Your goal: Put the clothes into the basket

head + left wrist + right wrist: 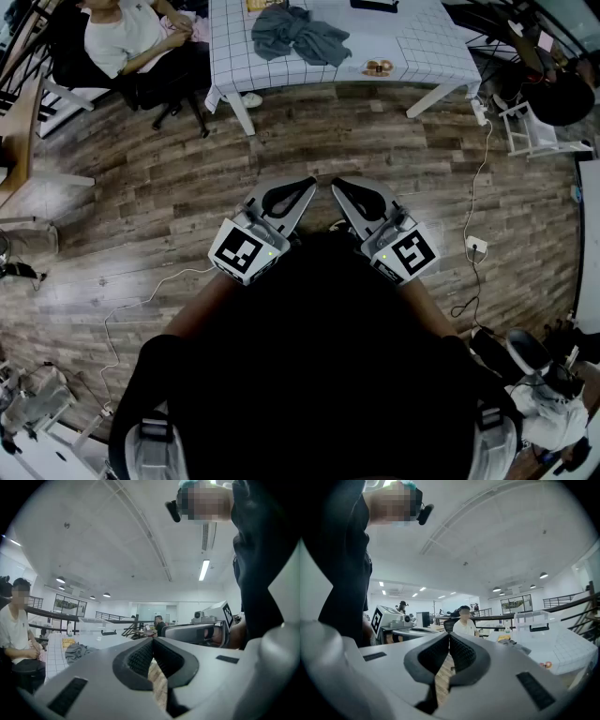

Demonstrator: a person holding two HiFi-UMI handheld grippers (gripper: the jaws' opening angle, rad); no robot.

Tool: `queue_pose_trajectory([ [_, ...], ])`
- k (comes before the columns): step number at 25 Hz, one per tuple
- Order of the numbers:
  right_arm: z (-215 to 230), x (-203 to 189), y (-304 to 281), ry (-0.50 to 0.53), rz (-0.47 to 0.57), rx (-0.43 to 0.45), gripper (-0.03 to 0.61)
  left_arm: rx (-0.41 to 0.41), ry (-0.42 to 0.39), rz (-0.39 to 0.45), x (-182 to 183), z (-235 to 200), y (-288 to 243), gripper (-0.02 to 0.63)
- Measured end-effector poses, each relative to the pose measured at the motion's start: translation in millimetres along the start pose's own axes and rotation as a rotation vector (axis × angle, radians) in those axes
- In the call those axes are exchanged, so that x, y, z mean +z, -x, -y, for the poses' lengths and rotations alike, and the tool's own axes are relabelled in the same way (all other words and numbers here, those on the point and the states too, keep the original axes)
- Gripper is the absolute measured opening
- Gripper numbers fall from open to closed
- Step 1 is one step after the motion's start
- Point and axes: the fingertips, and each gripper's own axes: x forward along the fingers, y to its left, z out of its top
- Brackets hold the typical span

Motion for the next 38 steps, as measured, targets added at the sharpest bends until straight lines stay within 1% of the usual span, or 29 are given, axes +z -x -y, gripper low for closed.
queue_pose_trajectory([
  [4,-1,-3,-5,0.009,-0.006,0.006,0.017,0.001,-0.006,0.000,5,-4,2,0.003],
  [11,1,-5,-8,-0.010,-0.005,-0.012,0.018,0.017,-0.016,0.006,4,-9,5,0.003],
  [16,-3,-4,-12,0.013,-0.010,-0.003,0.018,0.008,-0.017,0.058,14,-10,14,0.003],
  [20,-5,2,-15,0.013,0.000,0.002,0.017,0.020,-0.035,0.065,15,-12,21,0.003],
  [23,-5,6,-17,-0.017,0.014,0.025,0.015,0.037,-0.024,0.068,16,-19,26,0.003],
  [26,-6,4,-24,-0.001,0.008,0.051,0.015,0.044,-0.002,0.062,14,-26,27,0.003],
  [28,-5,2,-30,0.011,0.002,0.068,0.015,0.054,0.018,0.038,10,-31,27,0.002],
  [31,1,1,-40,0.001,-0.001,0.079,0.015,0.058,0.011,0.013,8,-38,23,0.002],
  [34,7,-1,-51,0.003,-0.006,0.102,0.015,0.053,0.015,0.018,11,-47,18,0.003],
  [38,17,0,-67,0.023,0.005,0.137,0.015,0.077,0.025,0.017,13,-65,9,0.003],
])
